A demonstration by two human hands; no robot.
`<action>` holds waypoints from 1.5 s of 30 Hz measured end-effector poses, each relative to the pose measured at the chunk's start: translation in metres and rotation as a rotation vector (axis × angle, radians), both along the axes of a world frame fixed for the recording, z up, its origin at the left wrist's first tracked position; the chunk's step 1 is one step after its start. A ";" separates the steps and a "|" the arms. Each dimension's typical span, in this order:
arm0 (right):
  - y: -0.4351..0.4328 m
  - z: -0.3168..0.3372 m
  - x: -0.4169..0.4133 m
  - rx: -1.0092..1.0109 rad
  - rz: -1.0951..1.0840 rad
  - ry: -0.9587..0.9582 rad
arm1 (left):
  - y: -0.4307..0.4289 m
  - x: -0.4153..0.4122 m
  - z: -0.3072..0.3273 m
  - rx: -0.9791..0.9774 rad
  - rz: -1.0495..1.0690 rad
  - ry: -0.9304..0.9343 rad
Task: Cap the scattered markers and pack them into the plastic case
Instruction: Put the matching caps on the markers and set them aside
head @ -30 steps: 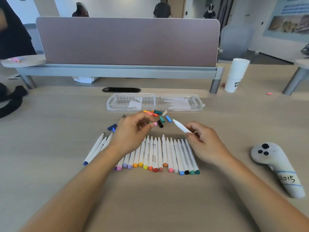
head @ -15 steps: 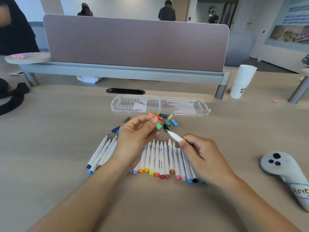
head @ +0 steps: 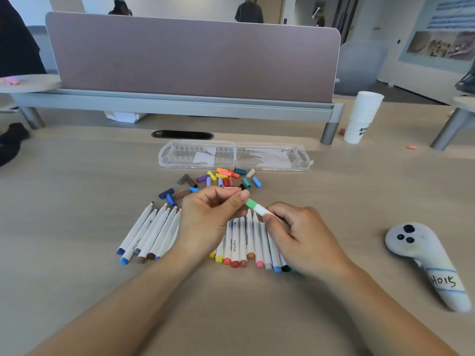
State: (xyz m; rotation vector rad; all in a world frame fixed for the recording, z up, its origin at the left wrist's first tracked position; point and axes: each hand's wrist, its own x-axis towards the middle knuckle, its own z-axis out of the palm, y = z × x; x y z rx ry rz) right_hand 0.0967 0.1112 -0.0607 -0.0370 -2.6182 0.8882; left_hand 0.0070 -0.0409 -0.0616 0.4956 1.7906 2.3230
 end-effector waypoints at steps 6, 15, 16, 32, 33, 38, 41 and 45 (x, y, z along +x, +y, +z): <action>0.011 0.005 0.000 0.006 0.049 -0.064 | 0.010 0.004 0.002 0.002 -0.009 -0.015; 0.038 0.023 -0.013 0.040 0.065 -0.244 | 0.016 0.003 0.002 -0.222 -0.166 0.248; 0.042 0.026 -0.015 0.051 0.025 -0.246 | 0.014 0.003 0.000 -0.275 -0.172 0.302; 0.045 0.002 -0.005 0.143 -0.333 -0.496 | -0.025 -0.051 -0.002 -0.833 0.050 0.536; 0.046 0.002 -0.005 0.152 -0.350 -0.493 | -0.022 -0.056 0.000 -0.858 0.049 0.538; 0.050 0.006 -0.005 0.070 -0.397 -0.409 | 0.014 -0.089 0.022 -1.027 0.049 0.576; 0.053 0.010 -0.005 -0.052 -0.380 -0.321 | 0.048 -0.113 0.028 -1.252 0.033 0.732; 0.058 0.007 -0.005 -0.125 -0.368 -0.248 | 0.085 -0.130 0.024 -1.610 -0.064 0.895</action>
